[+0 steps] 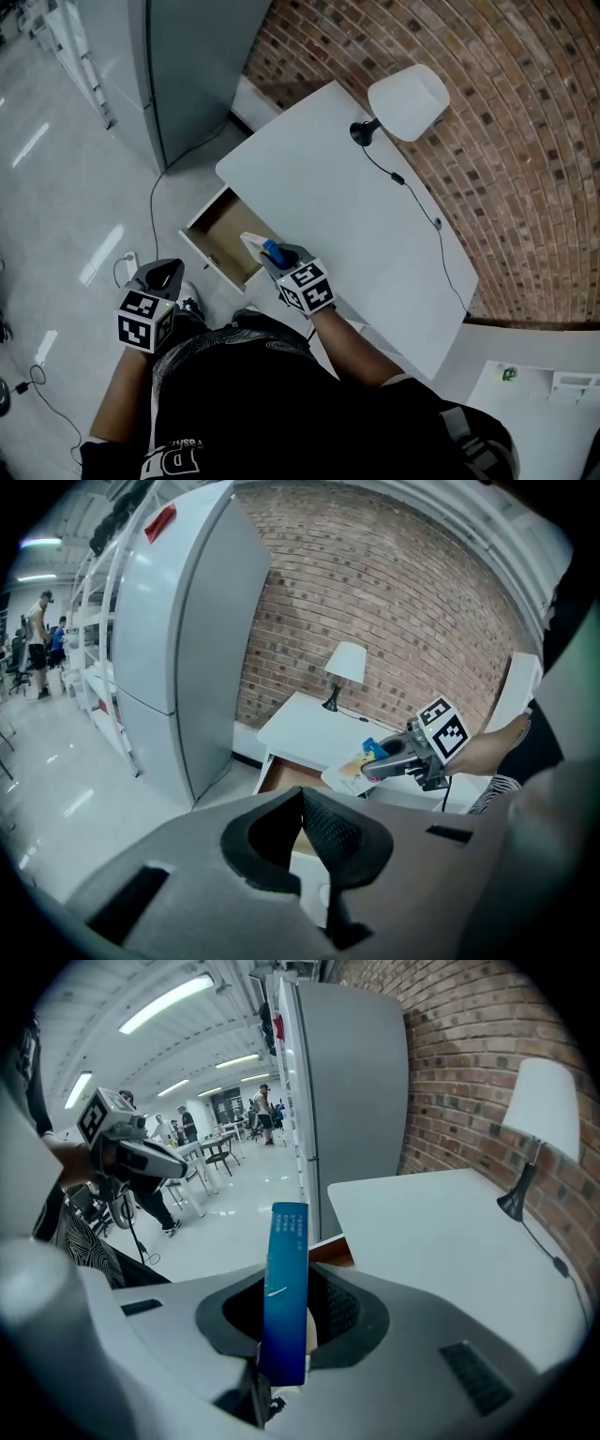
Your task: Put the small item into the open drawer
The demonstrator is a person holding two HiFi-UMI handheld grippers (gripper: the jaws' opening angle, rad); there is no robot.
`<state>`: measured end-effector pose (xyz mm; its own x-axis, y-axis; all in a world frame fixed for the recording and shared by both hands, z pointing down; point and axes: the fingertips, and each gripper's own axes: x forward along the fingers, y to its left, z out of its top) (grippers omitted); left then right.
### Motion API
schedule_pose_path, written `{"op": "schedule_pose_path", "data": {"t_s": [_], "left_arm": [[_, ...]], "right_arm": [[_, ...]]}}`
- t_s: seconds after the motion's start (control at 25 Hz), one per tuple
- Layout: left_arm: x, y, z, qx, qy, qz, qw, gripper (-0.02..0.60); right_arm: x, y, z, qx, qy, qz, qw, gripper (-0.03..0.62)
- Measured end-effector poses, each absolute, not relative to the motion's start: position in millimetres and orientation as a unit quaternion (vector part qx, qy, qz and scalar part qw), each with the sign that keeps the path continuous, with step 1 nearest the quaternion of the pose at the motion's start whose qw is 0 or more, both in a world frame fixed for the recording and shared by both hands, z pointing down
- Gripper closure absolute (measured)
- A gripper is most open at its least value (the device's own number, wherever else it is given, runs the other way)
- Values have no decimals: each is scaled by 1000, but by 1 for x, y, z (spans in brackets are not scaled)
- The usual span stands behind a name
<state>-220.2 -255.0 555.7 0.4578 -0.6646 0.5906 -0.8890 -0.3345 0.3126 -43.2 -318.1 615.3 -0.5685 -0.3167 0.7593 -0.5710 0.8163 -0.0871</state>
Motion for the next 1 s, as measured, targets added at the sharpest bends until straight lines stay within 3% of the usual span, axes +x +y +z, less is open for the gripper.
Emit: {"op": "schedule_pose_path", "data": {"t_s": [1.0], "left_arm": [[-240,-283,675,790,-427,236,370,565]], "right_arm": [[-90,-339,820,232,-813,184,502,513]]}}
